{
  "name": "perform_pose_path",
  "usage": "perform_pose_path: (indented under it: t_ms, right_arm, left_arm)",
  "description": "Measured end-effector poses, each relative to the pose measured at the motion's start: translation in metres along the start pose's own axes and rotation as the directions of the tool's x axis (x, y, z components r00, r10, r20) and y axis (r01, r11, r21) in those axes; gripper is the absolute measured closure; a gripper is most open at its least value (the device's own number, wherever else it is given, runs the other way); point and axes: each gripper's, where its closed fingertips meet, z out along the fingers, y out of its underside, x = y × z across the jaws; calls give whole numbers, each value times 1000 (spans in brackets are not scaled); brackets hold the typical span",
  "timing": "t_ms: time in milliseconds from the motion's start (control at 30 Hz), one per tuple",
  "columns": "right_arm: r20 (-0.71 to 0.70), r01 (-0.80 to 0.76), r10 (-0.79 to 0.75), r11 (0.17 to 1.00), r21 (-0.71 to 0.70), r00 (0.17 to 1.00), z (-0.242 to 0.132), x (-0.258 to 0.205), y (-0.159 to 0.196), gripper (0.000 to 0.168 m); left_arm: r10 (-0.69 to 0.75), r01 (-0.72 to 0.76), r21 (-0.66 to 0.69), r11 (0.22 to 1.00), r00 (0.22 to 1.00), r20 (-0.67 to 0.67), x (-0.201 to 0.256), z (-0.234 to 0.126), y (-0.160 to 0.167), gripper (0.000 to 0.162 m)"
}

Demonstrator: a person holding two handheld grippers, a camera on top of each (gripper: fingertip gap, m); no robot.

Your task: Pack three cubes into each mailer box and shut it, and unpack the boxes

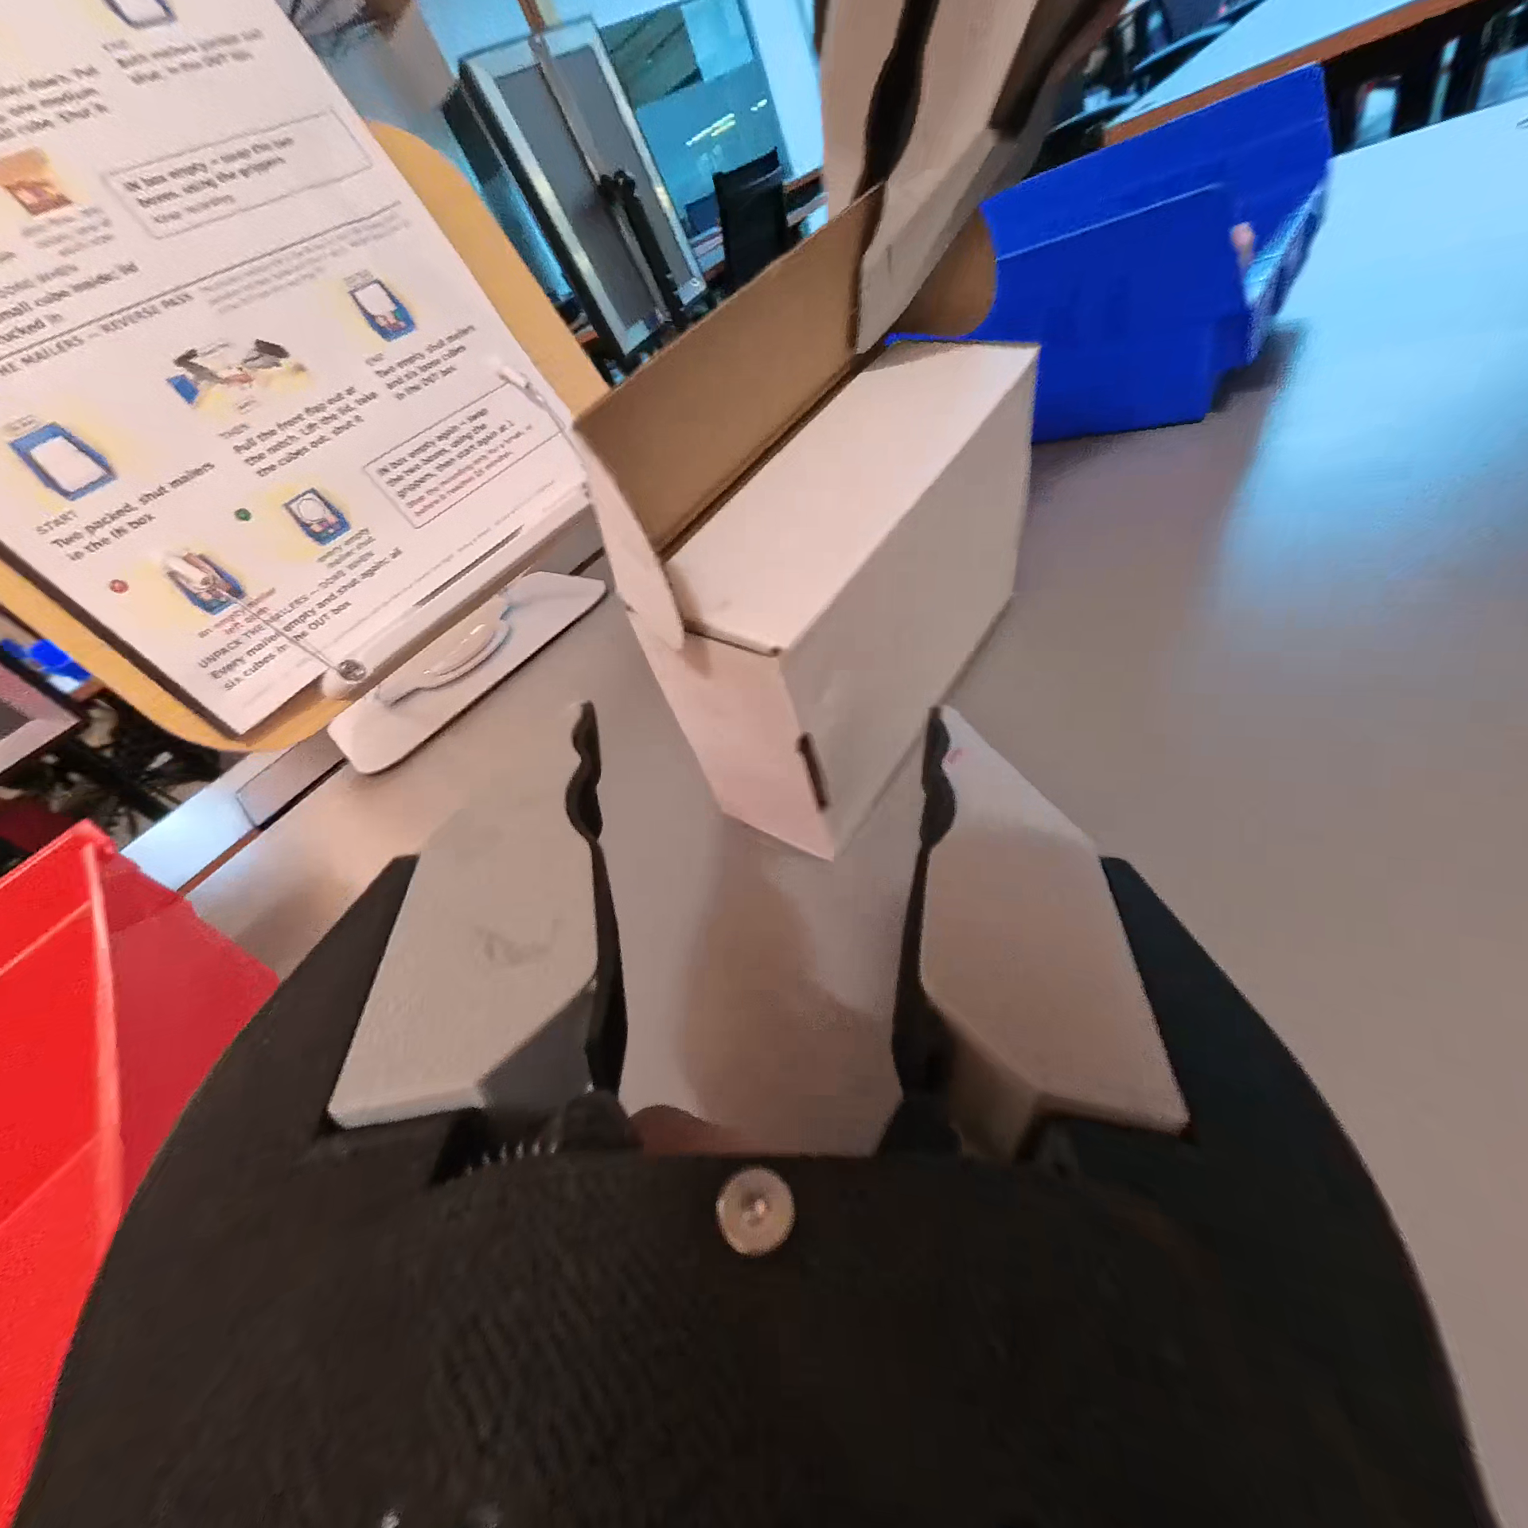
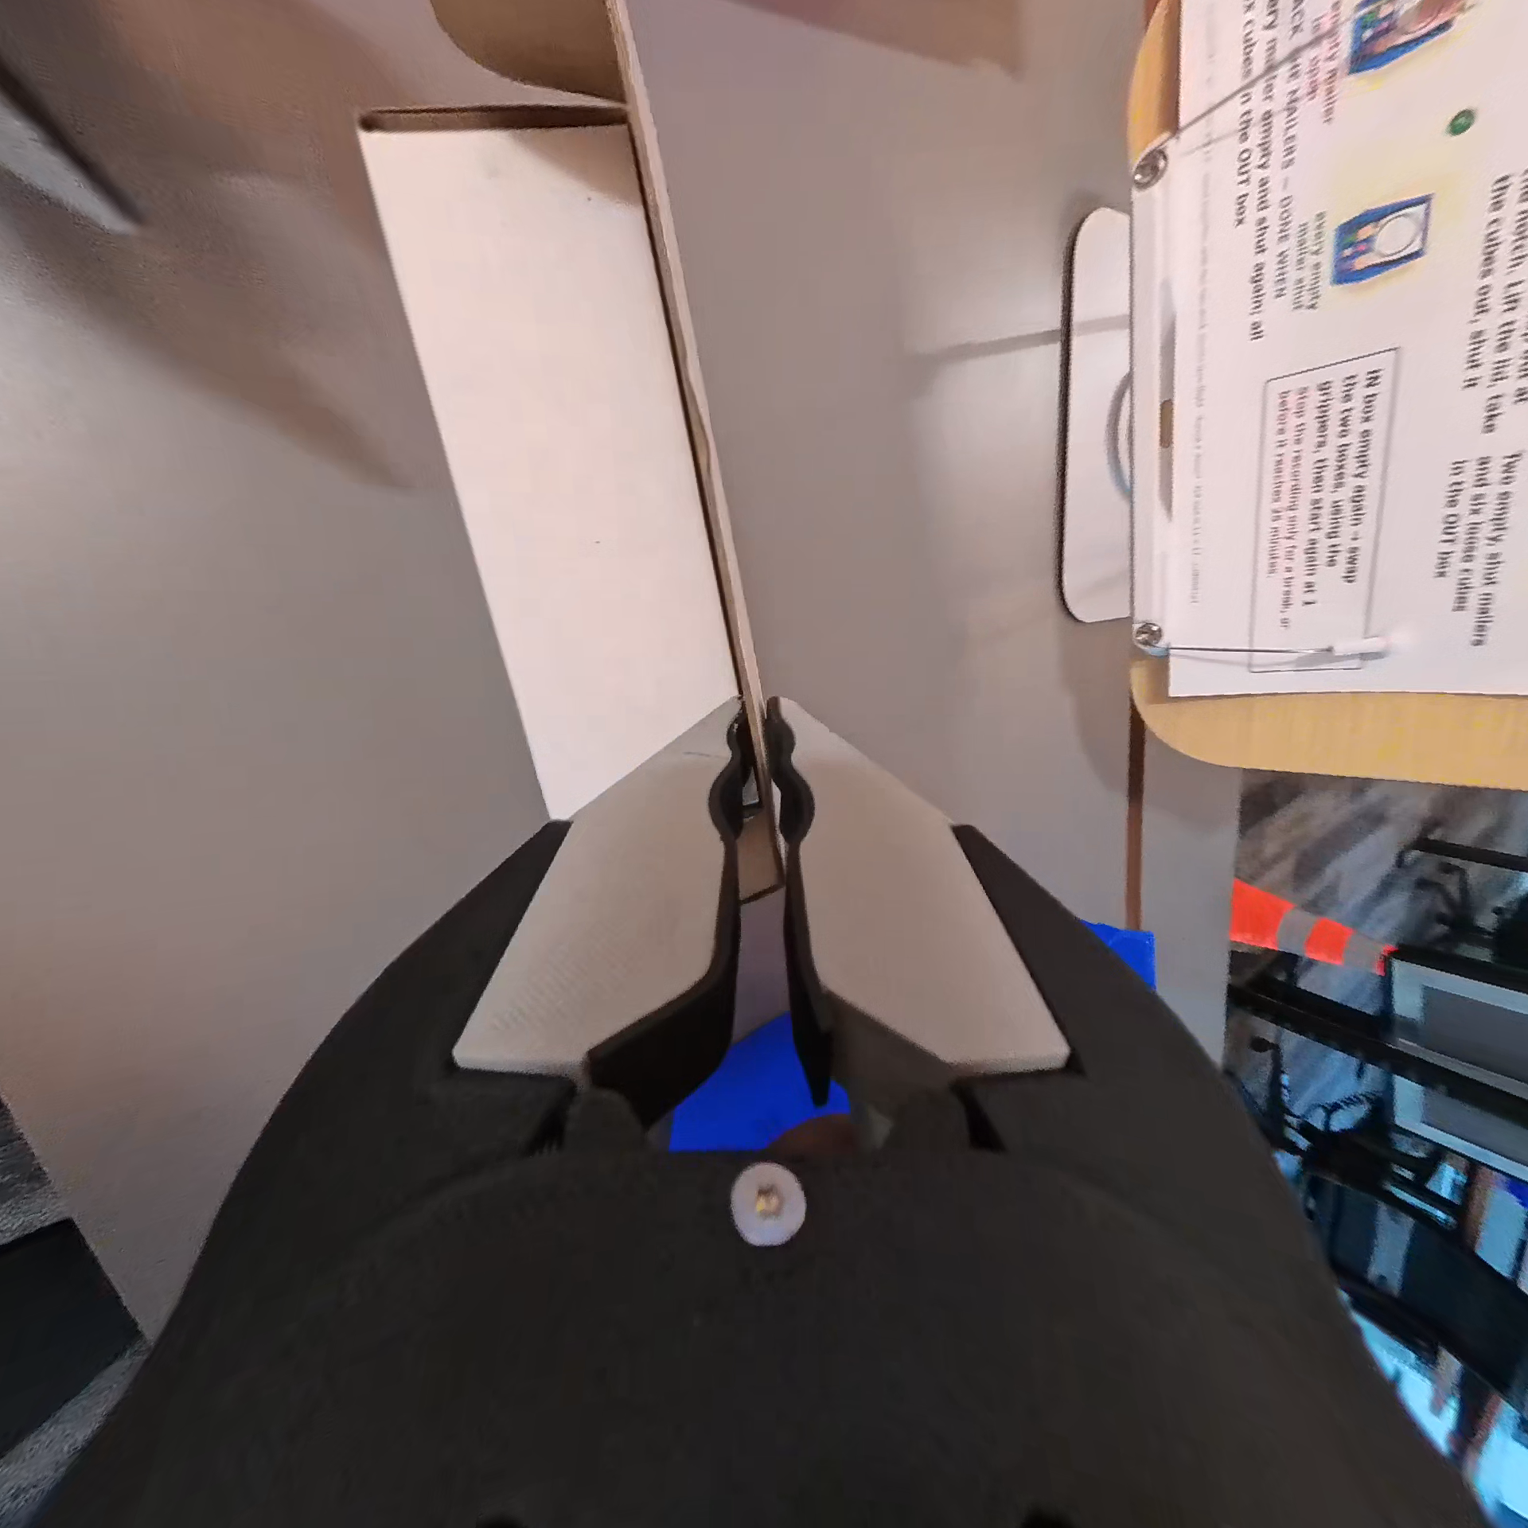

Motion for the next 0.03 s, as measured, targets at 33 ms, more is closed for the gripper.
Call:
perform_pose_path:
  t_ms: [33]
  right_arm:
    - [-16, 5, -5, 1000, -4, 1000, -1, -1, -1, 168]
  left_arm:
    - [-4, 4, 5, 1000, 1000, -21, 8, -9, -6, 88]
